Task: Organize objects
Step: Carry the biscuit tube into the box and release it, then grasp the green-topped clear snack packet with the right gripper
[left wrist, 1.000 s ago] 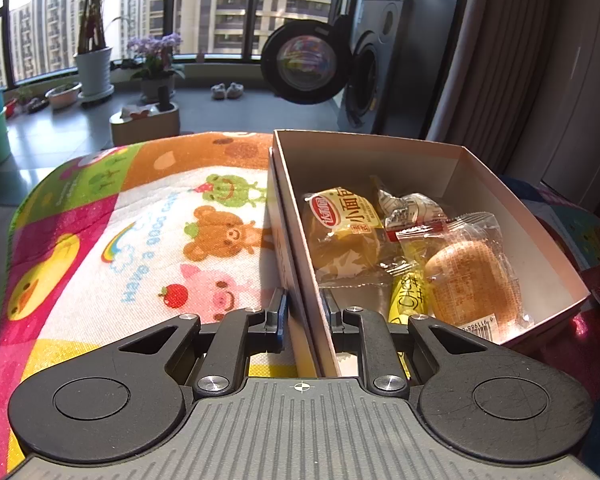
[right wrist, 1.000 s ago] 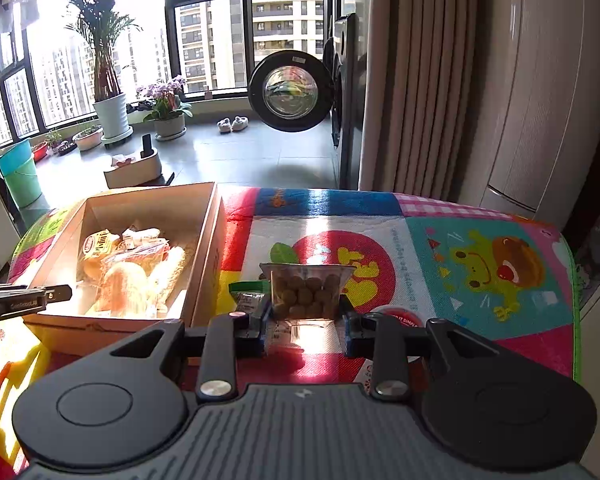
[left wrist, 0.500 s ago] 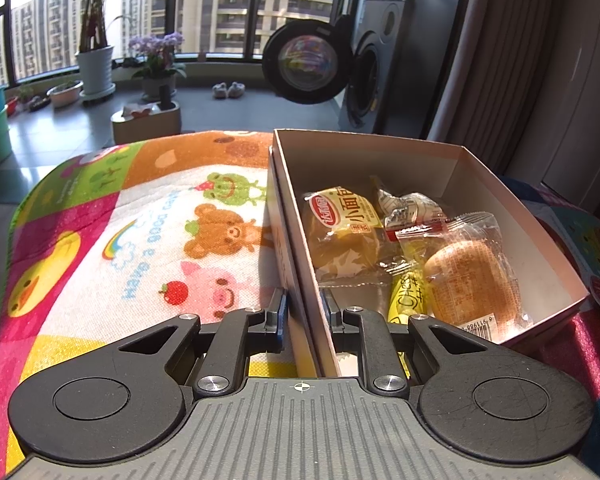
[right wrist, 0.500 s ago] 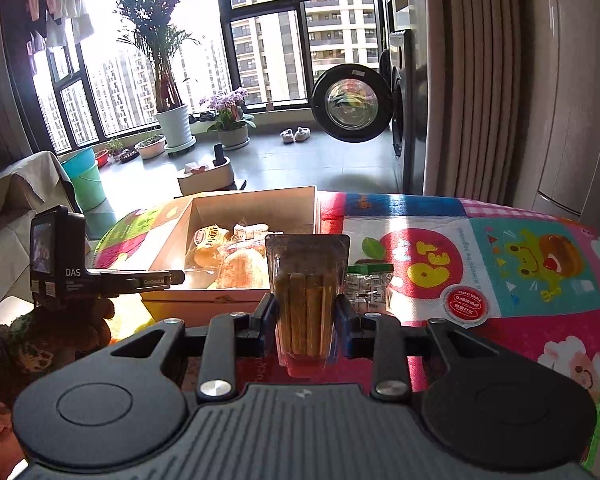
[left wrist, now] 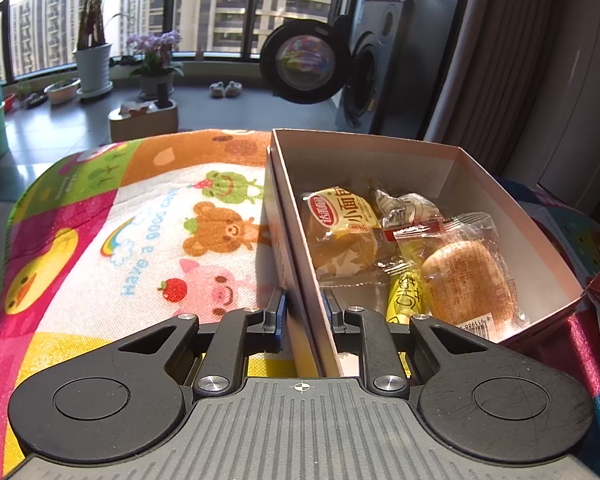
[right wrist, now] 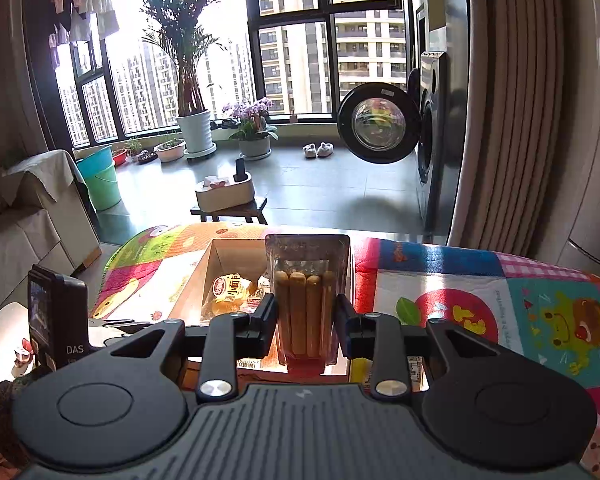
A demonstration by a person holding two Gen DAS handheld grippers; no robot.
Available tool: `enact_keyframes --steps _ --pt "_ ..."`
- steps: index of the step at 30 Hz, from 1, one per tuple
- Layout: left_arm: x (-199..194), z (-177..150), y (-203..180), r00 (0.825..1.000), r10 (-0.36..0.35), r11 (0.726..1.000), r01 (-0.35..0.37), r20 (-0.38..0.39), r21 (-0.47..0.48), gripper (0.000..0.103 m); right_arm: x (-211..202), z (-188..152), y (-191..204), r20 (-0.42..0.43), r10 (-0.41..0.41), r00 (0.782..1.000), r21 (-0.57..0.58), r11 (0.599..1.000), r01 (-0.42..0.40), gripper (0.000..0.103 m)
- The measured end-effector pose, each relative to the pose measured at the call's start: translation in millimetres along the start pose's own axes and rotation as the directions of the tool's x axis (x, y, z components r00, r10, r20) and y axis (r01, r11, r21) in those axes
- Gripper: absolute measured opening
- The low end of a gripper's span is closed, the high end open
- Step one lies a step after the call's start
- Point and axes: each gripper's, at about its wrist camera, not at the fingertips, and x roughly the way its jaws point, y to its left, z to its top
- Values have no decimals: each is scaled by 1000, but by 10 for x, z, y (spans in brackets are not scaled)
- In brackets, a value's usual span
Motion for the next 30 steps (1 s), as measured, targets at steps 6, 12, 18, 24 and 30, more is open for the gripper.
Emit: enact_keyframes --steps 6,12,18,24,30 --pt "2 -2 -3 1000 -3 1000 3 0 0 21 647 65 -74 -124 1 992 49 999 5 30" --pt "-2 -9 -18 1000 -5 1000 5 0 2 21 905 4 -151 -131 2 991 106 994 12 33" --pt "-5 -6 -29 1000 -1 1000 1 2 0 20 671 20 -286 -56 -41 998 109 993 47 46" --pt "-10 -10 -30 1000 -1 1000 1 2 -1 20 515 -52 -568 -20 -154 988 130 979 155 61" --pt "-12 -13 -28 1000 0 1000 0 2 0 20 652 -315 -849 -110 -178 978 189 962 196 65"
